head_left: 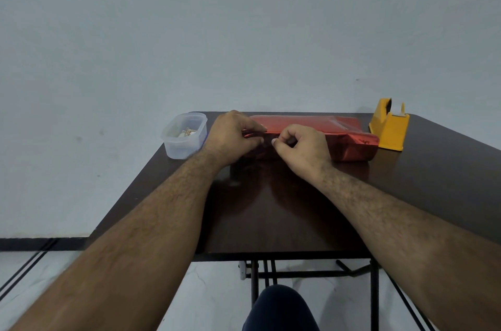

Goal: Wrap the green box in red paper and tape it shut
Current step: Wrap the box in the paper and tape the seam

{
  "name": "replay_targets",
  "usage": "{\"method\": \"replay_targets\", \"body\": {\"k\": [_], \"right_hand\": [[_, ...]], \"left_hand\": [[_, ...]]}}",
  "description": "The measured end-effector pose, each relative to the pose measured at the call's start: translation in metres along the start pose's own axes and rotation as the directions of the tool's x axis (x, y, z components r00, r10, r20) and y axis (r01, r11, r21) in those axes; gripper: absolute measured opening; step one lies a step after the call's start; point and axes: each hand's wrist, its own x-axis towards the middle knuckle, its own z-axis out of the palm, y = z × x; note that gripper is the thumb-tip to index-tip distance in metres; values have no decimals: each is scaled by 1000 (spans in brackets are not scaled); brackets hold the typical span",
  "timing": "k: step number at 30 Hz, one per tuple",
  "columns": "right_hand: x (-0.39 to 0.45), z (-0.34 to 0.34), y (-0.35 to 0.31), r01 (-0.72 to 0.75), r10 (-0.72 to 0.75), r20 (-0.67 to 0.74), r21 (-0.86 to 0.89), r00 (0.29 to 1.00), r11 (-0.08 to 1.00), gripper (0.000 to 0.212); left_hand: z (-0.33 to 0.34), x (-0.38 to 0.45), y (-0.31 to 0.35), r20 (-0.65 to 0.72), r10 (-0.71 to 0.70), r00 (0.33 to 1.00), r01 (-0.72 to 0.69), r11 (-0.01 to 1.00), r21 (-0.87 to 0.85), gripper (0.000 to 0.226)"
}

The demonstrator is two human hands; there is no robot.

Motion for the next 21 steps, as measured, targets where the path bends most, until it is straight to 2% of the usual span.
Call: {"method": "replay_targets", "body": {"k": [6, 21], "right_hand": [[-2, 2, -4, -34, 34, -23, -40, 999, 999, 26], [-2, 0, -19, -237, 231, -54, -205, 971, 950, 38]], "left_hand": [[2, 0, -2, 1, -8, 1000, 8, 1000, -14, 32], [0, -2, 1, 11, 4, 1000, -4, 1000, 4, 30]]}}
